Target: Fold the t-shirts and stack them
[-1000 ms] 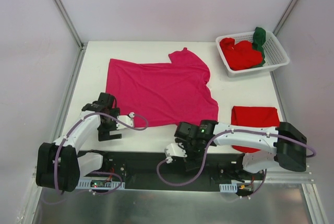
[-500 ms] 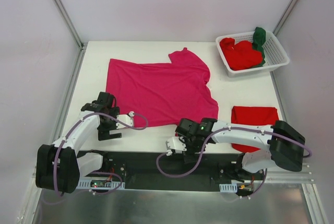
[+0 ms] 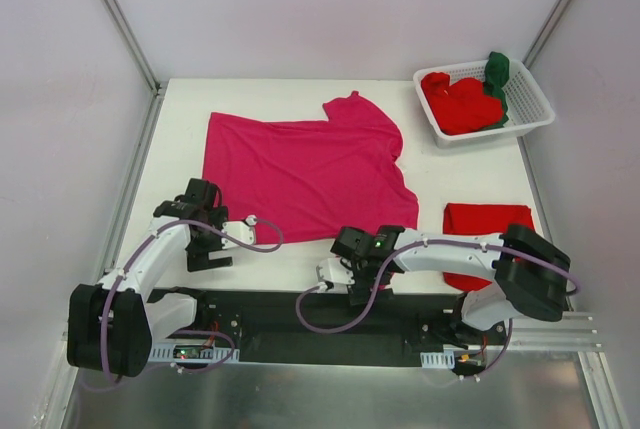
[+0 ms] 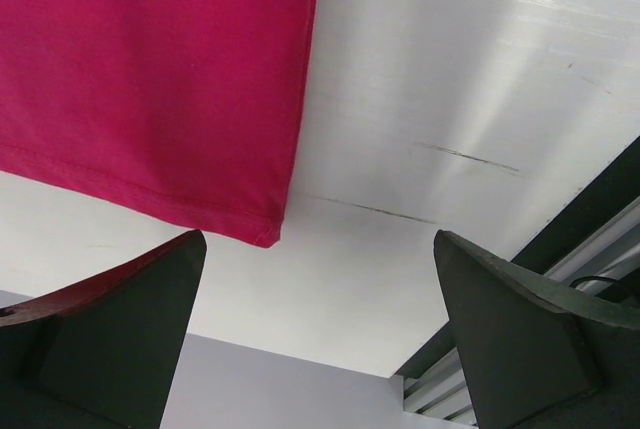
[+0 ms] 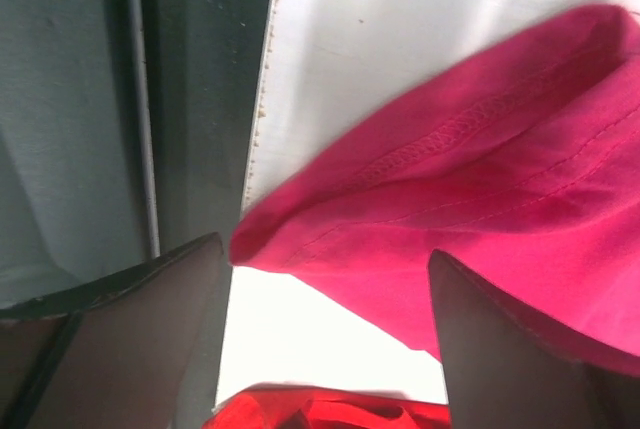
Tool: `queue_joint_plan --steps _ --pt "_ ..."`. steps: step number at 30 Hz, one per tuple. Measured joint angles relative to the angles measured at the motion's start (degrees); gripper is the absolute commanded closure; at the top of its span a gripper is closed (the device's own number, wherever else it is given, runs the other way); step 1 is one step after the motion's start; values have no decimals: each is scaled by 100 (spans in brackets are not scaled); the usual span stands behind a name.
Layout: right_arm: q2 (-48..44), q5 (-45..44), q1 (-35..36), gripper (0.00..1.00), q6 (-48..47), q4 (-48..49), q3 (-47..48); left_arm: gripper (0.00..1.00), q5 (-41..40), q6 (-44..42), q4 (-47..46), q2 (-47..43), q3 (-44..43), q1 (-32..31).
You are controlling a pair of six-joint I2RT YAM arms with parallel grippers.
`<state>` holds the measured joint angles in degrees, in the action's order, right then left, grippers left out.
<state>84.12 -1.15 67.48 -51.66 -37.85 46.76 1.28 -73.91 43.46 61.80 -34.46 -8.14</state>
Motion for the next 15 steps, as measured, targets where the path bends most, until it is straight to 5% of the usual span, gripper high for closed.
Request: queue_joint_plan --steps 15 --pt "39 667 -39 27 -4 -284 168 1 -31 -7 42 2 55 111"
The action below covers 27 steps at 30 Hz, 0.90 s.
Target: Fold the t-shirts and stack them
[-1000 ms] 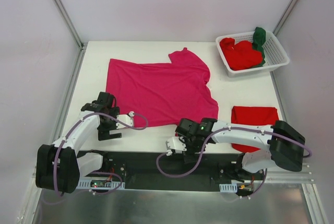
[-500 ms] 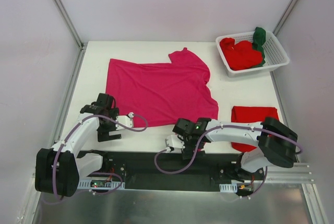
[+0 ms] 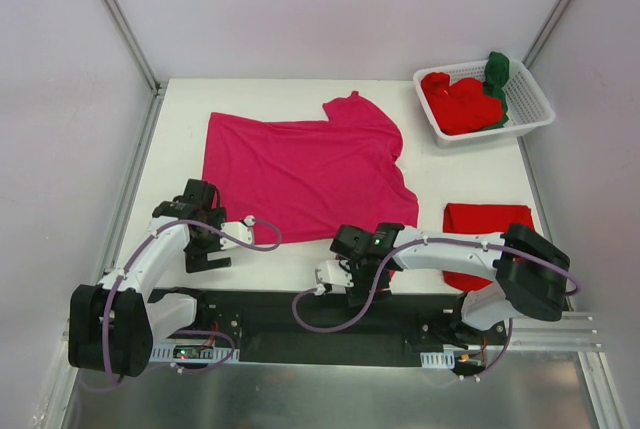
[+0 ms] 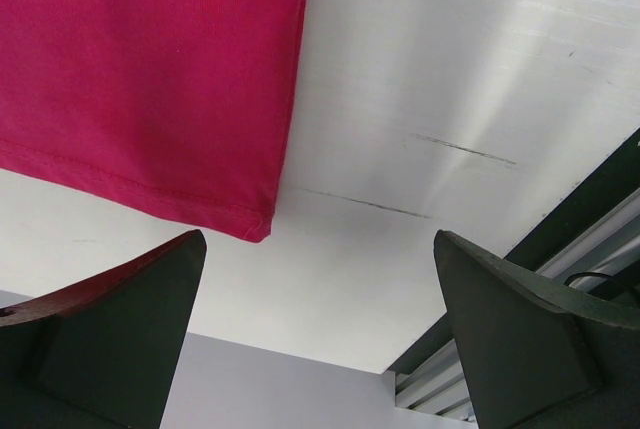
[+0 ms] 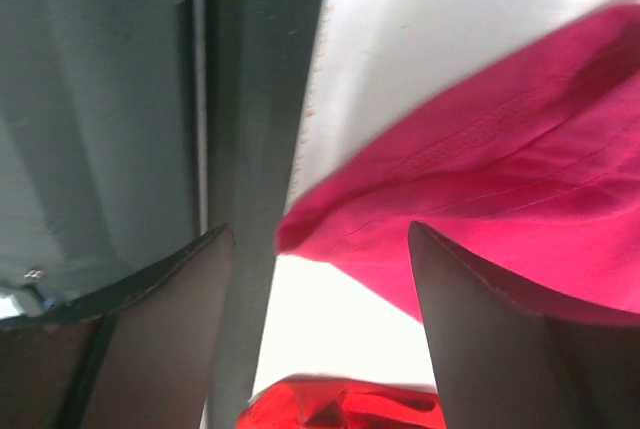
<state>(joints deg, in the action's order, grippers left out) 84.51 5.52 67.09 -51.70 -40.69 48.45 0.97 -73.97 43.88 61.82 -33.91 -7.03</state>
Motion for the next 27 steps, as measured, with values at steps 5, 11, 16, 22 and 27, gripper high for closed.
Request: queue_joint_plan --steps 5,11,16,22,27 --pt "0 127 0 28 -20 -131 9 1 0 -11 0 48 0 2" --pt "0 50 0 30 -24 -109 -118 1 -9 -13 0 109 0 42" --pt "15 -164 0 30 13 4 -155 1 -13 -15 0 109 0 42" --pt "149 -363 0 40 33 267 -223 1 -24 -13 -107 173 72 111" --pt "170 -402 -7 44 57 299 -223 1 -55 4 -160 251 44 116"
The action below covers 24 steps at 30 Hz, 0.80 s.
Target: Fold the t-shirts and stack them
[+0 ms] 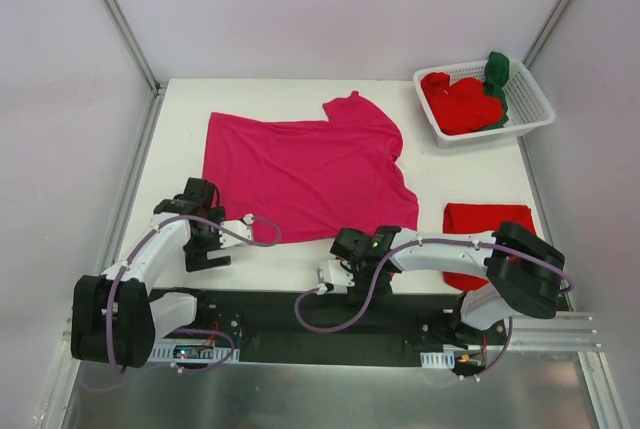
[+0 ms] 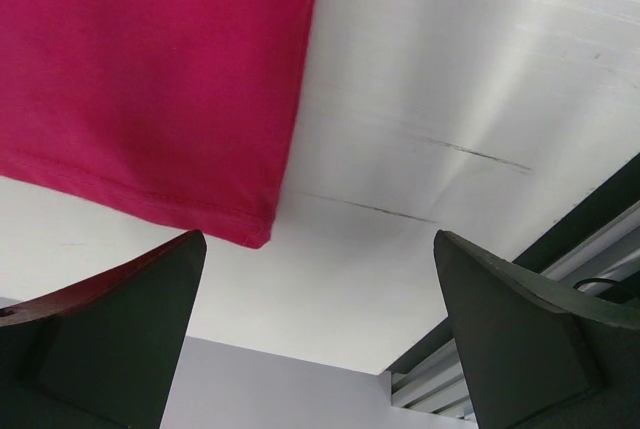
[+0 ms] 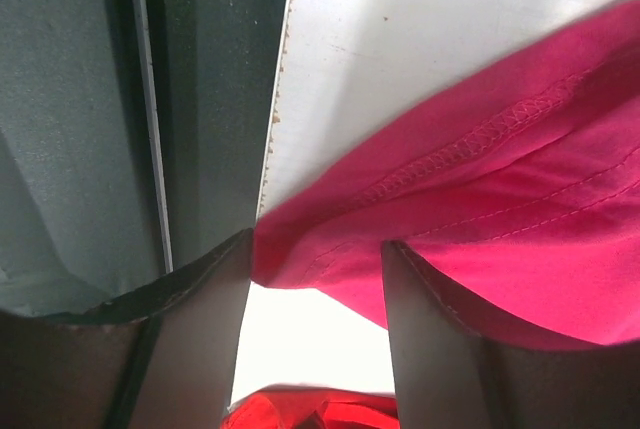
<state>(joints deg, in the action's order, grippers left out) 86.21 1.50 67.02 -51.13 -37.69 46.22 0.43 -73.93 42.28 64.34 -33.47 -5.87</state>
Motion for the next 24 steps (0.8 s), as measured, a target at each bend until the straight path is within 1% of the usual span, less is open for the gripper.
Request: queue_joint_plan --steps 3,7,14,24 --pt "0 2 -7 44 13 2 0 1 4 2 -4 68 -192 0" --pt "0 2 -9 44 20 2 0 1 11 2 -125 459 -468 13" --pt "0 7 -9 44 26 -2 4 1 87 -24 -151 911 -516 35" --pt "0 24 -9 43 61 -13 7 5 212 -48 -144 1416 -697 35"
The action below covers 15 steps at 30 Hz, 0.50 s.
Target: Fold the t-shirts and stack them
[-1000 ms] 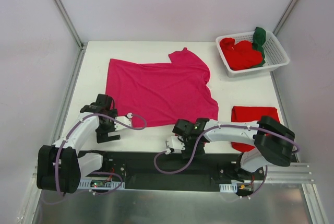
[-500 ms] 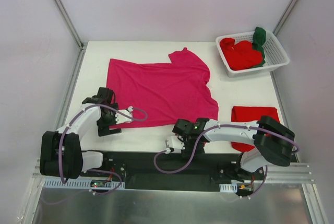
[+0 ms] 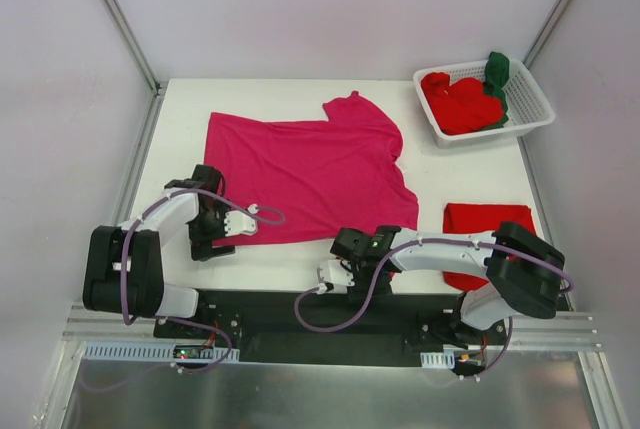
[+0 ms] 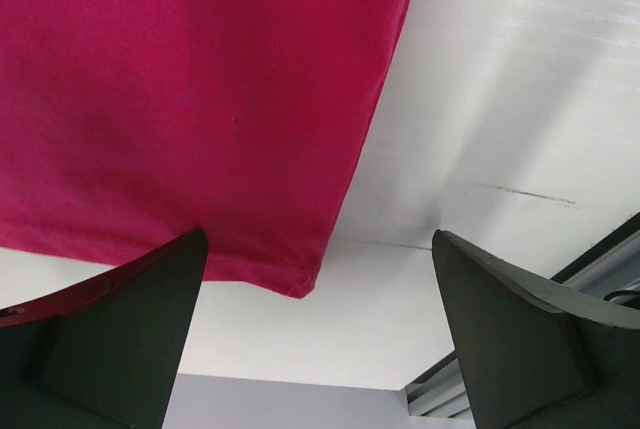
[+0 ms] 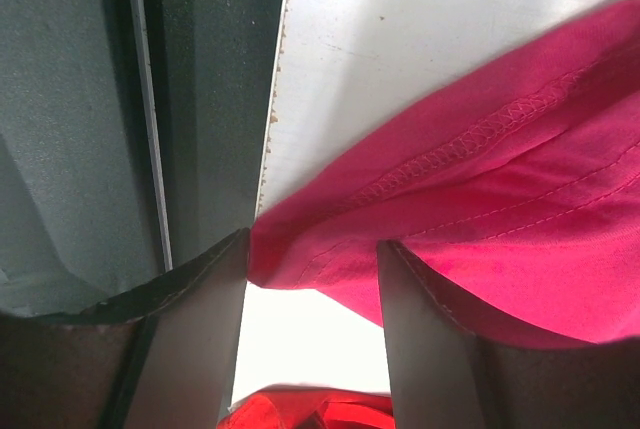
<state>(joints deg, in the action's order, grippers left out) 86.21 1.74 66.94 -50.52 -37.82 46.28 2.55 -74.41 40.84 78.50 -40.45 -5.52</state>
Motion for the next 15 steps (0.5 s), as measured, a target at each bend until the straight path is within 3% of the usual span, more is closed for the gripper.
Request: queue_joint_plan --steps 15 --pt "0 11 0 43 26 -37 11 5 48 4 39 334 -153 0"
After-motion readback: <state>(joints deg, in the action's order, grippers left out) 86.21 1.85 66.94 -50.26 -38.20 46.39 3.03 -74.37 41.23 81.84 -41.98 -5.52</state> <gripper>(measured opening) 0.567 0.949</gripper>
